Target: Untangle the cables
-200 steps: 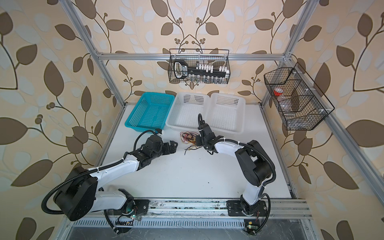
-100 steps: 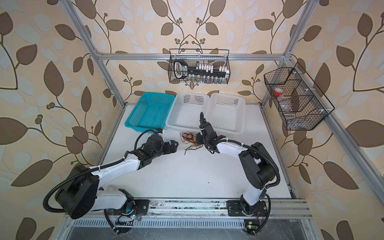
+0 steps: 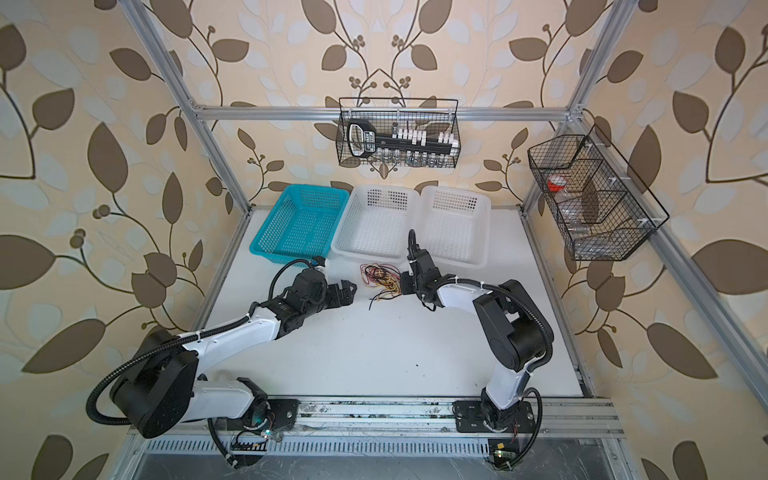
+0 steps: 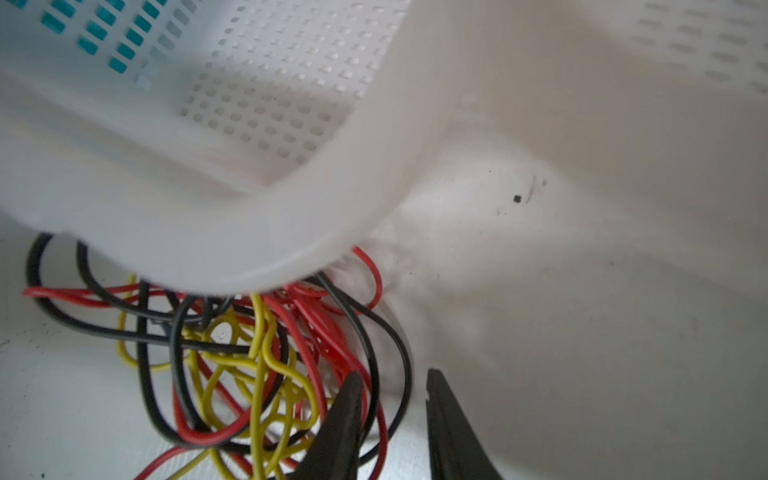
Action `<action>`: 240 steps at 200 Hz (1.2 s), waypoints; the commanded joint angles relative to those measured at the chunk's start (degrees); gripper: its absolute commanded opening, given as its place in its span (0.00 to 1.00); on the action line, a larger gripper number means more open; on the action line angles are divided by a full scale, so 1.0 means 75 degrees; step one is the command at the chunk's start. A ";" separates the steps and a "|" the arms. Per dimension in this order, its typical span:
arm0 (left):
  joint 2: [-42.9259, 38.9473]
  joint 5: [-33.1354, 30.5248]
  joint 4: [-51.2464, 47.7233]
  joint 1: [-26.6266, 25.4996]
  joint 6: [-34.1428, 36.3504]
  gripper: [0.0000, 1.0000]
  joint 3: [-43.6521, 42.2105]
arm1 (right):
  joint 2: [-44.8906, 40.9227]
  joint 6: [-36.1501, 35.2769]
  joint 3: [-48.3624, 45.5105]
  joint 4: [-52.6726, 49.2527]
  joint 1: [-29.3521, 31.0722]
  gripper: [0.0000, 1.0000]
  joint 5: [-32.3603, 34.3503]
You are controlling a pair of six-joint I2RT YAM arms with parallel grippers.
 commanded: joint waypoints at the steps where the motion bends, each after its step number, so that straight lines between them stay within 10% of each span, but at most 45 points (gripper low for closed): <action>1: 0.0010 0.0152 0.0167 -0.0079 -0.0109 0.99 0.0226 | 0.0165 0.0068 -0.0074 0.0238 0.0063 0.29 -0.0278; 145: -0.0016 0.0084 0.0190 -0.0084 -0.0123 0.99 0.0163 | 0.0564 -0.0224 0.0517 0.0371 0.0100 0.01 -0.0226; 240: -0.0289 0.0121 0.0249 -0.0083 -0.0095 0.99 0.0086 | -0.2437 -0.1093 -0.0436 0.0337 0.0901 0.00 -0.0328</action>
